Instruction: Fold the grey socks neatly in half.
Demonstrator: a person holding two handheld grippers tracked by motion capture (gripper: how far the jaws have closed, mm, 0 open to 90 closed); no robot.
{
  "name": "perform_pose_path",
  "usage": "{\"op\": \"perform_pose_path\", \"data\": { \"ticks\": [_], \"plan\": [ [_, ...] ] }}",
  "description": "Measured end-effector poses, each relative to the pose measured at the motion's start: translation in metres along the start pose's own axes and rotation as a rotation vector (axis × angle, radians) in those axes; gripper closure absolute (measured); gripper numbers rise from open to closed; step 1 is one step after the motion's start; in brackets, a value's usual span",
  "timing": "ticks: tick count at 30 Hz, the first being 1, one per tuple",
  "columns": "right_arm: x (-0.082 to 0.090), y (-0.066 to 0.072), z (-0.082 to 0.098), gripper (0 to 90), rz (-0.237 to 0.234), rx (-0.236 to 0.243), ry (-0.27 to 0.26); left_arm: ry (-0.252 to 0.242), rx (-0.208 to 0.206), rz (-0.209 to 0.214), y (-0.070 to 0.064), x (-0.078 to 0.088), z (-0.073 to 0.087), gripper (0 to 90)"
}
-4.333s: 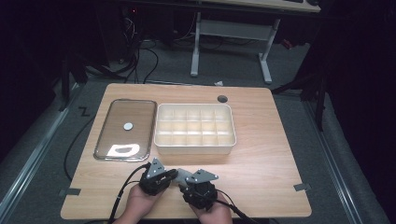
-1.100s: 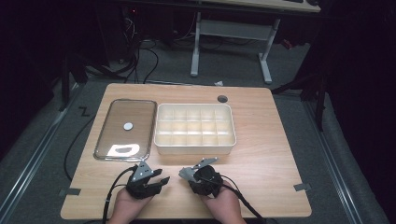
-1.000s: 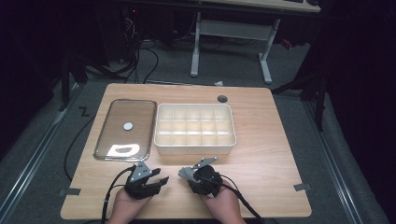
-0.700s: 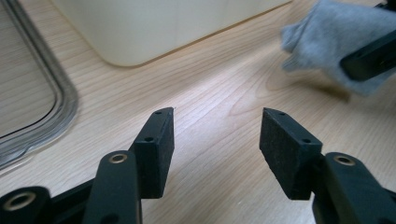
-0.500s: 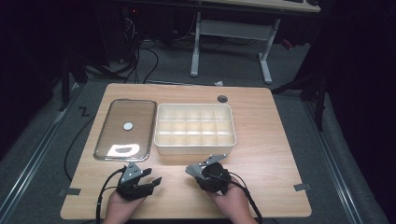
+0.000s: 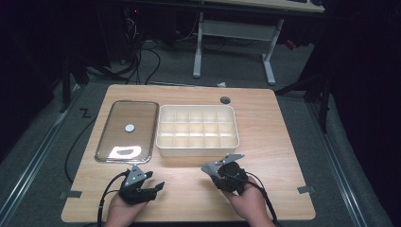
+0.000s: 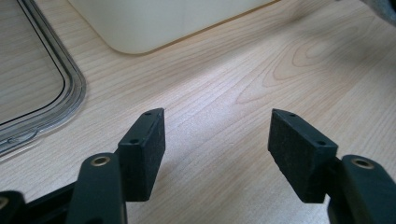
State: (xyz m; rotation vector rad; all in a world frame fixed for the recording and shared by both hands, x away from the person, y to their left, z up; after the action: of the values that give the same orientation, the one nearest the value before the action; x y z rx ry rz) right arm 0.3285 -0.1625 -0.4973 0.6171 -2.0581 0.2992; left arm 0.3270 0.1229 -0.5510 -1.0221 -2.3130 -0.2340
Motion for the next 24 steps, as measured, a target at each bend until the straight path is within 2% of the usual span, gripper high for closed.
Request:
{"op": "perform_pose_path", "data": {
  "ticks": [4, 7, 9, 12, 14, 21, 24],
  "plan": [
    [0.006, -0.004, 0.000, 67.9, 0.008, 0.008, -0.007, -0.012, -0.015, -0.003, -0.001, 0.000, -0.004, 31.6],
    [0.011, -0.006, 0.000, 67.7, 0.015, 0.003, -0.020, -0.010, -0.021, 0.005, -0.001, -0.004, -0.006, 29.1],
    [0.013, -0.009, 0.001, 67.8, 0.018, -0.012, -0.010, -0.012, -0.029, 0.008, -0.003, -0.006, -0.008, 27.8],
    [0.017, -0.011, 0.002, 67.8, 0.022, -0.007, 0.007, -0.006, -0.034, 0.017, -0.004, -0.009, -0.009, 27.6],
    [0.021, -0.013, 0.001, 67.8, 0.033, 0.014, 0.007, -0.008, -0.039, 0.015, -0.005, -0.010, -0.010, 27.6],
    [0.027, -0.023, -0.005, 67.7, 0.035, 0.001, -0.003, 0.003, -0.037, 0.014, -0.004, -0.008, -0.006, 27.6],
    [0.029, -0.026, -0.008, 67.6, 0.045, 0.011, -0.003, -0.001, -0.033, 0.008, -0.003, -0.005, -0.005, 27.6]
  ]
}}
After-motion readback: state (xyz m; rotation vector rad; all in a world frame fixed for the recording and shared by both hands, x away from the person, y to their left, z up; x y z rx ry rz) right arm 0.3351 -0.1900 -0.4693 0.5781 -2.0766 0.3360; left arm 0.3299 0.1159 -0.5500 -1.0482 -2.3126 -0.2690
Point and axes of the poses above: each handheld gripper's, and its own axes: x roughly backward along the jaws, z roughly out of its underside, y roughly to its left, the point moved 4 cm from there along -x, roughly forward along the jaws, and after that the axes turned 3 degrees about -x, right-handed, at the moved point
